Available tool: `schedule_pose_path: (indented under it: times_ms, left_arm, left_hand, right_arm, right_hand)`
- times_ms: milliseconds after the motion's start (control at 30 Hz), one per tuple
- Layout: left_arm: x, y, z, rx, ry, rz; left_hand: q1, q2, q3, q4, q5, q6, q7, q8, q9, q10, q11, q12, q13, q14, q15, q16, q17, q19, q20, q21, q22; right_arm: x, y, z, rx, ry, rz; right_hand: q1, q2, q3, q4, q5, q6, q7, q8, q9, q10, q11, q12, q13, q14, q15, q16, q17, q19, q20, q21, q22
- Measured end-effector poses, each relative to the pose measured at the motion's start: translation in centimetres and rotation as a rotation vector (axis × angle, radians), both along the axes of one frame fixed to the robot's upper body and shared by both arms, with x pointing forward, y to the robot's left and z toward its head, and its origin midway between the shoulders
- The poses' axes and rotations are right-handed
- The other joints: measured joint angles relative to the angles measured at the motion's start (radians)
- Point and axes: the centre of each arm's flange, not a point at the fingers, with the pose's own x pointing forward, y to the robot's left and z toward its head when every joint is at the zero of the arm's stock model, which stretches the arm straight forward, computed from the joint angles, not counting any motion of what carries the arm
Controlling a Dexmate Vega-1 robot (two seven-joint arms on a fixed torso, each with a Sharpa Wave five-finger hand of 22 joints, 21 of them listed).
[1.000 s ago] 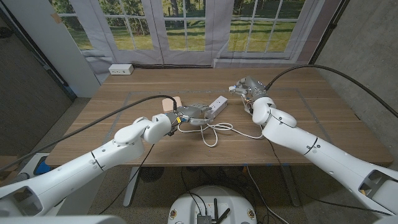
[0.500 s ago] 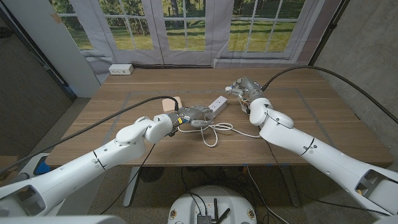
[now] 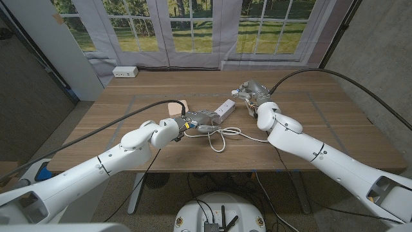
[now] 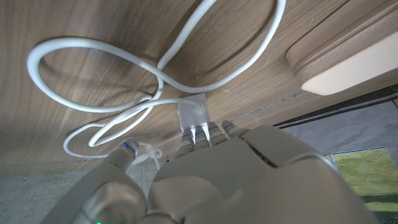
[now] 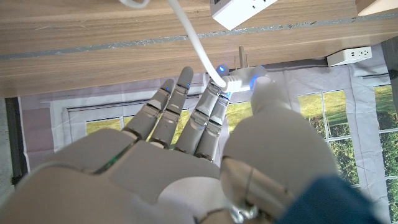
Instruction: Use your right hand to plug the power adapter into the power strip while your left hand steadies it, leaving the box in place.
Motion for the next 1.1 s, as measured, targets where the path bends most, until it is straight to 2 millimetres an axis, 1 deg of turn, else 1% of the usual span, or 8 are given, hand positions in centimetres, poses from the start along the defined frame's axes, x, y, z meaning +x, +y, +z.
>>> schedule_pose_path:
  times_ms: [300,400,667,767,800,967,1033,1100]
  left_arm:
    - [0.0,0.0,0.0,0.007,0.007,0.004]
    - [-0.1,0.0,0.0,0.009,0.009,0.005]
    - [0.0,0.1,0.0,0.012,0.014,0.011]
    - [0.0,0.1,0.0,0.012,0.014,0.014]
    - [0.0,0.1,0.1,0.013,0.014,0.015]
    - [0.0,0.1,0.0,0.014,0.015,0.019]
    - [-0.1,0.0,0.0,0.014,0.015,0.019]
    - [-0.1,0.0,0.0,0.014,0.015,0.02]
  left_hand:
    - [0.0,0.0,0.0,0.0,0.0,0.008,0.002,0.004,0.003,0.011,-0.003,0.0,-0.003,0.019,-0.001,0.0,0.0,0.0,0.0,0.005,0.0]
    - [-0.003,0.002,0.0,0.0,0.0,0.015,0.009,0.004,0.003,0.015,0.001,0.004,-0.003,0.019,-0.002,0.0,0.0,0.0,0.0,0.005,0.0]
    - [-0.007,-0.001,0.0,0.0,0.0,0.015,0.009,0.004,0.003,0.016,0.002,0.004,-0.002,0.03,-0.002,0.003,-0.002,0.0,0.0,0.005,0.0]
    - [-0.007,-0.001,0.002,0.002,0.0,0.023,0.006,0.004,0.003,0.021,0.007,0.004,-0.002,0.03,-0.002,0.003,-0.002,0.0,0.0,0.005,0.0]
    - [-0.007,-0.001,0.004,0.004,0.0,0.025,0.007,0.004,0.002,0.021,0.007,0.004,-0.002,0.03,-0.002,0.003,-0.002,0.0,0.0,0.005,0.0]
    - [-0.007,-0.001,0.004,0.004,0.0,0.026,0.009,0.004,0.002,0.025,0.003,0.003,-0.002,0.03,-0.002,0.003,-0.003,0.0,0.0,0.005,0.0]
    - [-0.007,-0.001,0.004,0.004,0.0,0.031,0.014,0.004,0.002,0.029,0.0,0.003,-0.002,0.03,-0.002,0.003,-0.003,0.0,0.0,0.005,0.0]
    - [-0.007,-0.001,0.004,0.004,0.0,0.032,0.014,0.004,0.002,0.032,0.004,0.003,-0.002,0.03,-0.002,0.003,-0.002,0.0,0.0,0.005,0.0]
  right_arm:
    - [0.2,0.3,0.1,-0.02,-0.005,0.011]
    - [0.3,0.4,0.1,-0.027,-0.006,0.012]
    - [0.6,0.7,0.2,-0.043,-0.011,0.015]
    - [0.7,0.8,0.2,-0.047,-0.011,0.016]
    - [0.8,0.9,0.2,-0.049,-0.011,0.016]
    - [1.0,1.1,0.2,-0.056,-0.011,0.02]
    - [1.0,1.2,0.2,-0.06,-0.011,0.022]
    - [1.1,1.3,0.2,-0.063,-0.012,0.024]
  right_hand:
    - [0.0,0.0,0.0,0.0,0.004,0.0,0.0,0.0,0.0,0.0,0.0,0.0,0.005,0.0,0.0,-0.005,0.0,0.0,0.0,0.0,0.0]
    - [0.0,0.0,0.0,0.0,0.004,0.0,0.0,0.0,0.0,0.0,0.0,0.0,0.004,0.0,0.0,-0.005,0.0,0.0,0.0,0.0,0.0]
    - [0.0,0.0,-0.001,-0.001,0.004,0.0,0.0,0.0,0.0,0.0,0.0,-0.007,0.005,0.0,0.0,-0.005,0.0,0.0,0.0,0.0,0.0]
    - [0.0,0.0,-0.001,-0.001,0.008,0.0,0.0,0.0,0.0,0.0,0.0,-0.007,0.005,0.0,0.0,-0.005,0.0,0.0,-0.001,0.0,0.0]
    - [0.0,0.0,-0.001,-0.001,0.008,0.0,0.0,0.0,0.0,0.0,0.0,-0.007,0.005,0.0,0.0,-0.005,0.0,-0.004,-0.004,0.0,0.0]
    - [0.0,0.0,-0.001,-0.001,0.008,0.0,0.0,0.0,0.0,0.0,0.0,-0.007,0.005,0.0,0.0,-0.005,0.0,-0.004,-0.004,0.0,0.0]
    - [0.0,0.0,-0.001,-0.001,0.008,0.0,0.0,0.0,0.0,0.0,0.0,-0.007,0.005,0.0,0.0,-0.005,0.0,-0.004,-0.004,0.0,0.0]
    - [0.0,0.0,-0.001,-0.001,0.008,0.0,0.0,0.0,0.0,0.0,0.0,-0.007,0.005,0.0,0.0,-0.005,0.0,-0.004,-0.004,0.0,0.0]
